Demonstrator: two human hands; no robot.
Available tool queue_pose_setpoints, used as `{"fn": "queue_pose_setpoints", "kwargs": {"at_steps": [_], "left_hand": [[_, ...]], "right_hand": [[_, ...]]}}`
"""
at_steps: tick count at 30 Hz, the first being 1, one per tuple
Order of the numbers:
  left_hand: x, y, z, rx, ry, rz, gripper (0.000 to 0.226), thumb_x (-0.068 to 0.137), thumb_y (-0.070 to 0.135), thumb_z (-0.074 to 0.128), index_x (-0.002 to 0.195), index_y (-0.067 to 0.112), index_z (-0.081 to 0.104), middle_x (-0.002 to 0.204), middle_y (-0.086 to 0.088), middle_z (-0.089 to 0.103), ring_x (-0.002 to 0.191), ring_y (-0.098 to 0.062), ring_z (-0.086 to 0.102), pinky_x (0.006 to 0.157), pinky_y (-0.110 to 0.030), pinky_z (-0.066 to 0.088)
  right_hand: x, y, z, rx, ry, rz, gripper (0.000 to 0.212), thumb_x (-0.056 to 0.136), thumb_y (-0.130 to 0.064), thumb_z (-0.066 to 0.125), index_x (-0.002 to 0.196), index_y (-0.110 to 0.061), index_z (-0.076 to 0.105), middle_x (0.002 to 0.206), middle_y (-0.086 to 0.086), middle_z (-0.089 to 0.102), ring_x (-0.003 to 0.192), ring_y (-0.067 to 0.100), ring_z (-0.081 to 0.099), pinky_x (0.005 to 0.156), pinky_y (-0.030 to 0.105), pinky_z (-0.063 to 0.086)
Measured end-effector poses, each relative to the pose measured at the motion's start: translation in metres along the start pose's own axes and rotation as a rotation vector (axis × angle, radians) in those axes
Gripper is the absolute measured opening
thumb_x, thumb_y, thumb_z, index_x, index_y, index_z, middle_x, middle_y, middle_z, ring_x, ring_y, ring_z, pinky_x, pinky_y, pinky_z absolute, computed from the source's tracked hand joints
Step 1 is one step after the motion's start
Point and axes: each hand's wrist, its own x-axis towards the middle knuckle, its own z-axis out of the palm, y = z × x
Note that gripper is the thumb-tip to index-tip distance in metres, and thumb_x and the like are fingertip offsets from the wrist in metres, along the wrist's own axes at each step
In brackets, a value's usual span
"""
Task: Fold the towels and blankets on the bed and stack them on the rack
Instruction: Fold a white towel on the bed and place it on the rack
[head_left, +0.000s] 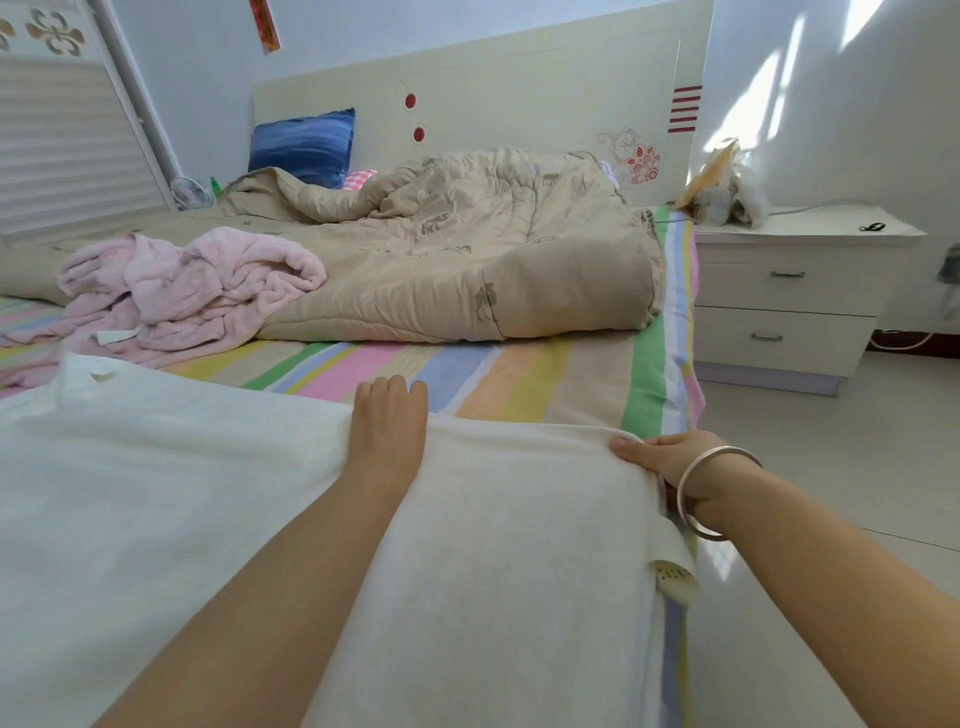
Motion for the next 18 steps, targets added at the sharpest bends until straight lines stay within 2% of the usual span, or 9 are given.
{"fn": "queue_pose_setpoints", "kwargs": {"at_steps": [2,4,5,7,9,10,13,15,18], "left_hand": [[0.001,-0.001,0.002,0.073,0.056,-0.034,0.012,0.093,0.01,0.049,0.093,0.022,0.048,0.092,0.001,0.054,0.09,-0.022,0.049,0.08,-0.033,0.032],[0.001,0.0,0.005,0.146,0.056,-0.067,0.008,0.093,0.024,0.055,0.092,0.025,0.048,0.091,0.003,0.051,0.092,-0.02,0.045,0.08,-0.033,0.031],[-0.002,0.001,0.006,0.168,0.047,-0.097,0.008,0.093,0.026,0.056,0.094,0.025,0.048,0.094,0.003,0.049,0.094,-0.02,0.044,0.081,-0.033,0.032],[-0.007,0.005,0.005,0.155,0.057,-0.16,0.012,0.093,0.017,0.051,0.101,0.022,0.044,0.101,0.001,0.047,0.097,-0.02,0.044,0.082,-0.032,0.035],[-0.013,0.008,-0.001,0.081,0.078,-0.172,0.018,0.093,0.01,0.046,0.108,0.019,0.04,0.106,-0.001,0.049,0.098,-0.02,0.047,0.08,-0.031,0.035],[-0.022,0.008,-0.006,0.041,0.062,-0.16,0.017,0.095,0.013,0.047,0.11,0.018,0.041,0.107,-0.001,0.051,0.099,-0.021,0.049,0.08,-0.031,0.035],[-0.061,0.007,-0.028,-0.129,-0.006,-0.119,0.02,0.099,0.033,0.046,0.112,0.019,0.052,0.107,0.0,0.059,0.102,-0.023,0.052,0.082,-0.033,0.032],[-0.103,0.01,-0.045,-0.273,-0.028,-0.069,0.02,0.098,0.029,0.047,0.11,0.018,0.058,0.107,-0.001,0.062,0.101,-0.026,0.053,0.082,-0.035,0.033],[-0.167,0.012,-0.076,-0.563,0.005,-0.031,0.022,0.088,0.015,0.058,0.109,0.017,0.064,0.104,-0.002,0.066,0.099,-0.028,0.057,0.085,-0.038,0.038]], "right_hand": [[0.004,0.005,0.0,-0.073,0.008,-0.012,0.029,0.077,-0.032,0.08,0.087,-0.006,0.07,0.081,0.009,0.067,0.071,0.026,0.06,0.069,0.032,0.05],[0.007,0.009,0.005,-0.306,0.082,-0.112,0.027,0.081,-0.038,0.075,0.078,-0.012,0.066,0.071,0.002,0.06,0.066,0.019,0.054,0.059,0.028,0.041],[0.008,0.01,0.009,-0.418,0.147,-0.166,0.026,0.081,-0.039,0.073,0.077,-0.016,0.063,0.072,0.0,0.058,0.07,0.019,0.055,0.059,0.028,0.038],[0.009,0.012,0.016,-0.494,0.223,-0.211,0.029,0.079,-0.041,0.074,0.088,-0.019,0.057,0.085,-0.001,0.058,0.084,0.022,0.055,0.068,0.029,0.037],[0.008,0.012,0.018,-0.448,0.242,-0.205,0.036,0.078,-0.041,0.075,0.097,-0.019,0.055,0.094,0.001,0.058,0.087,0.023,0.053,0.072,0.029,0.036],[0.007,0.012,0.018,-0.427,0.239,-0.203,0.036,0.078,-0.041,0.075,0.098,-0.018,0.055,0.097,0.002,0.059,0.087,0.023,0.052,0.072,0.029,0.036],[-0.001,0.009,0.013,-0.34,0.215,-0.164,0.041,0.08,-0.044,0.072,0.104,-0.018,0.052,0.108,0.005,0.061,0.093,0.026,0.056,0.08,0.031,0.042],[-0.015,0.013,0.005,-0.304,0.215,-0.14,0.042,0.082,-0.046,0.07,0.108,-0.02,0.05,0.115,0.006,0.061,0.098,0.028,0.061,0.088,0.035,0.047],[-0.061,0.028,-0.006,-0.347,0.29,-0.229,0.031,0.087,-0.038,0.067,0.106,-0.016,0.056,0.102,0.003,0.062,0.094,0.025,0.059,0.081,0.03,0.043]]}}
